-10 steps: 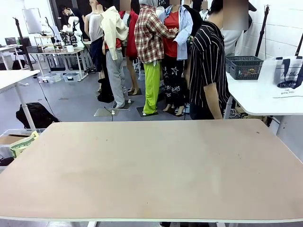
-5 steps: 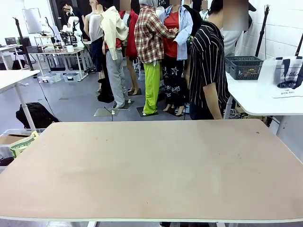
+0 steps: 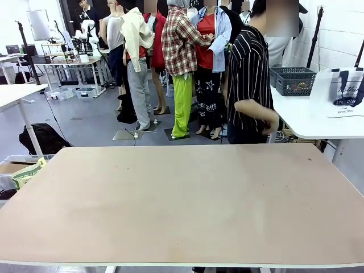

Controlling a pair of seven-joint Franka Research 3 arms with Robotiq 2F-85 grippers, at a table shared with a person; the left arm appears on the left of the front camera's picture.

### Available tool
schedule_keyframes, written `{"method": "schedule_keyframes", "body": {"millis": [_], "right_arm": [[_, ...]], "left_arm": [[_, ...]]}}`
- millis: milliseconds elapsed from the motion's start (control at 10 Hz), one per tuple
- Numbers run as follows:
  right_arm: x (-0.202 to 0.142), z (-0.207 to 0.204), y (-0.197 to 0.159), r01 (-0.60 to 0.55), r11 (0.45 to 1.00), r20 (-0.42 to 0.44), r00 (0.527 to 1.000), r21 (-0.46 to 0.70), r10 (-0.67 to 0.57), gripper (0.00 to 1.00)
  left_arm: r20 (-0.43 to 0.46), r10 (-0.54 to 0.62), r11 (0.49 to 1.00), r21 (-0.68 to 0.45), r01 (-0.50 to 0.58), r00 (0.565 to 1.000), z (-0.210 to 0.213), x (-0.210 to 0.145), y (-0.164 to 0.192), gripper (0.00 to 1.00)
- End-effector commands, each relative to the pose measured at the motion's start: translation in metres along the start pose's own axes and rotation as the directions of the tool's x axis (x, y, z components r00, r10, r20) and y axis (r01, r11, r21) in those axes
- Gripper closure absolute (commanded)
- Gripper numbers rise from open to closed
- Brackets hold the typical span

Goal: Transfer purchased items from the store into the shopping bag.
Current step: Open the Reusable shopping bag in the center of the table.

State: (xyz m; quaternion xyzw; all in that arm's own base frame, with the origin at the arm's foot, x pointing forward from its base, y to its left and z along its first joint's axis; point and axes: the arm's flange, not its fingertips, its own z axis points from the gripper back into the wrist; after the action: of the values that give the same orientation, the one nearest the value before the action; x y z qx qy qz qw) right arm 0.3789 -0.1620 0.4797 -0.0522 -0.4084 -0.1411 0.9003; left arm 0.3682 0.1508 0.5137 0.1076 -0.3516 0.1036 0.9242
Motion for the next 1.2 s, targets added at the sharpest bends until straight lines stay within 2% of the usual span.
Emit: {"method": "schedule_keyframes", "body": {"millis": [0, 1100], "right_arm": [[-0.0012, -0.0013, -0.0002, -0.018, 1.000, -0.006, 1.000, 0.000, 0.018, 0.00], [-0.0012, -0.0013, -0.0002, -0.018, 1.000, -0.006, 1.000, 0.000, 0.018, 0.00]], "left_arm": [[0.000, -0.021, 1.000, 0.015, 0.021, 1.000, 0.0006, 0.0000, 0.0010, 0.00], [0.000, -0.021, 1.000, 0.015, 0.021, 1.000, 0.0006, 0.0000, 0.0010, 0.00]]}}
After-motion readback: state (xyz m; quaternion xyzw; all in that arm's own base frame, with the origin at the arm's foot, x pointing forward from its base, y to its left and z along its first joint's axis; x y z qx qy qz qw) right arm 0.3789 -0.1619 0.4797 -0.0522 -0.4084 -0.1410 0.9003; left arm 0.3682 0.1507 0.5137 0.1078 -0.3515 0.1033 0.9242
